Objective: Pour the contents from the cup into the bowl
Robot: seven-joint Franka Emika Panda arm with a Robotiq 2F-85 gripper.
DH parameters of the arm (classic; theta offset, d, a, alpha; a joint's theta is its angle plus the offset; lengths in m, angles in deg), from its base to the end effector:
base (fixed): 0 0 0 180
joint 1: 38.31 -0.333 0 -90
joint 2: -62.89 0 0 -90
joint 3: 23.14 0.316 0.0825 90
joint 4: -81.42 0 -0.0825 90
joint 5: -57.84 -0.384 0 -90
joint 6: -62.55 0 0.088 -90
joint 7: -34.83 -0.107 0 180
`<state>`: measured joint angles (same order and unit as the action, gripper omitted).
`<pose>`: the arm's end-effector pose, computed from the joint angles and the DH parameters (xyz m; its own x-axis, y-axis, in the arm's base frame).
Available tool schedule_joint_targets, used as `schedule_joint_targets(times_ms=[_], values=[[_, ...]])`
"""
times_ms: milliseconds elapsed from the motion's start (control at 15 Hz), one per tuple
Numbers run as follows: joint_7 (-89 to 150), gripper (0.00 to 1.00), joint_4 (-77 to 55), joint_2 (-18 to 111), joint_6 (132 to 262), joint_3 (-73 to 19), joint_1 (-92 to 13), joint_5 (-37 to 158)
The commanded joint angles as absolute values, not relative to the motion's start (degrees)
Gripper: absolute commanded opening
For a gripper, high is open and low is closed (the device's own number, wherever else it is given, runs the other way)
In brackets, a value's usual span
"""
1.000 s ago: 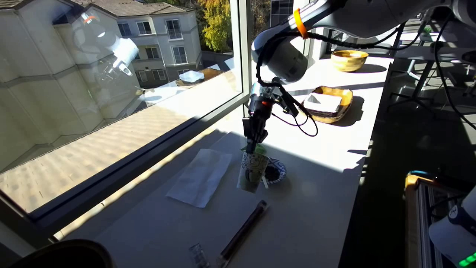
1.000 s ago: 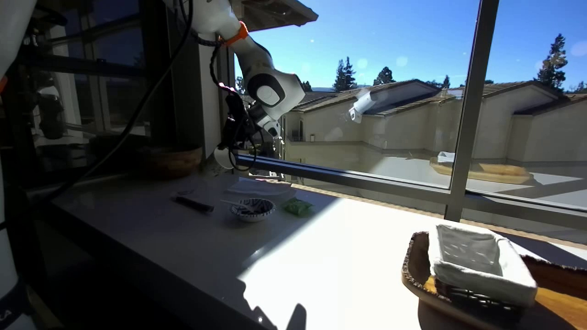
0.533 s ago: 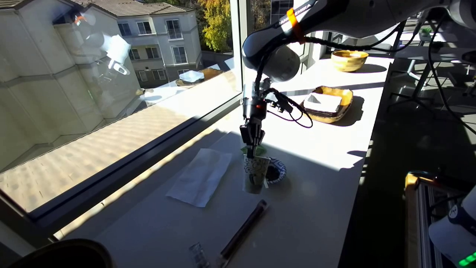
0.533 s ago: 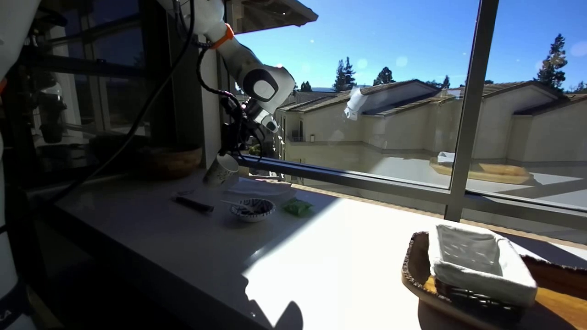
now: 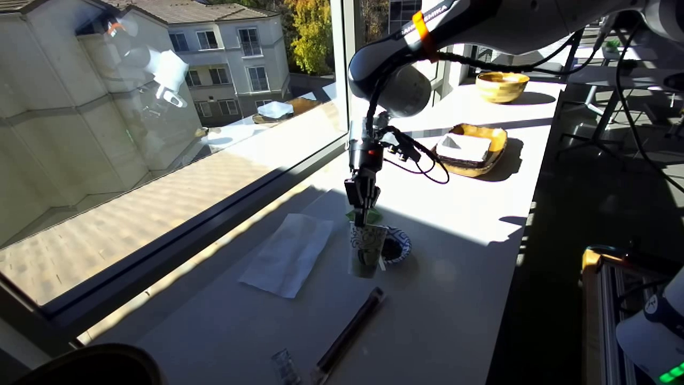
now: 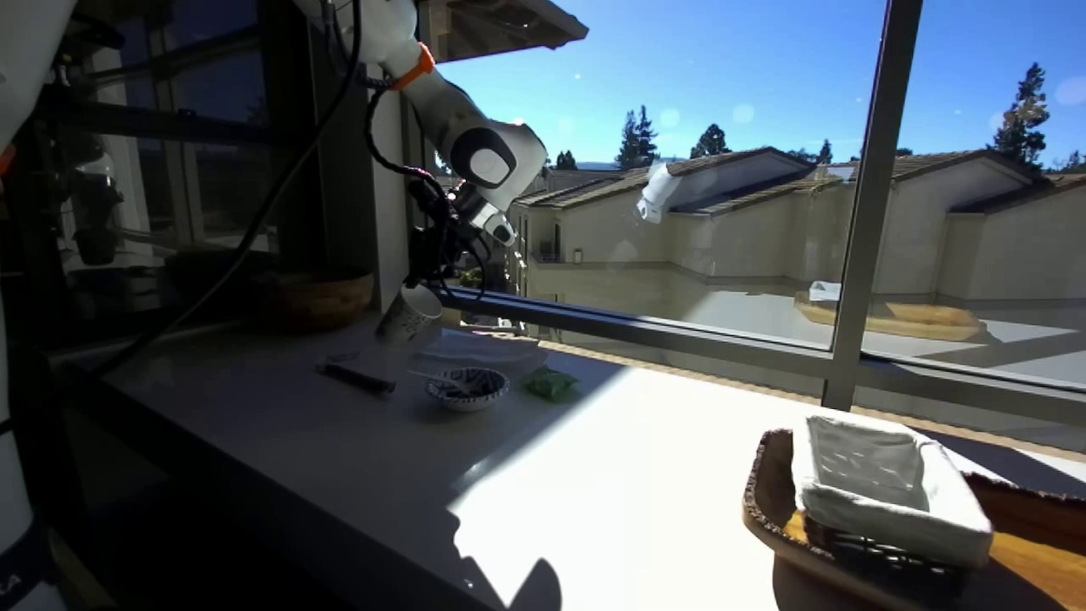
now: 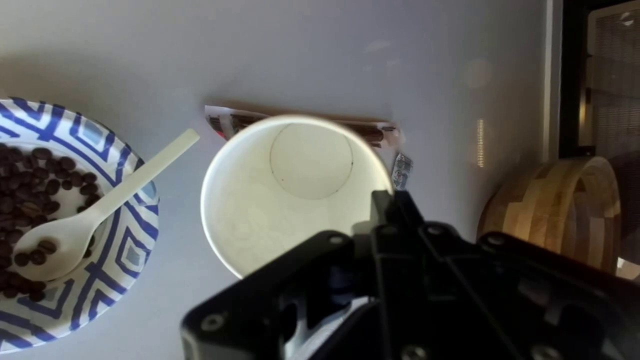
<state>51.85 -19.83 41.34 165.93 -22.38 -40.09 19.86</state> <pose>0.6145 0.0782 0.3429 0.9689 0.1377 -0.2054 -0.0160 -0.7939 -0.6079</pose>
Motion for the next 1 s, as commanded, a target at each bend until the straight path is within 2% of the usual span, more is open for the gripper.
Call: schedule_joint_targets(times_ms=[0, 467, 933], values=[[46.9, 0.01, -17.3, 40.2, 165.2, -20.9, -40.6, 24.4], [31.1, 0.01, -10.8, 37.5, 164.9, -19.1, -45.5, 39.2], [26.4, 0.01, -7.7, 34.4, 169.2, -18.7, -49.3, 49.8]])
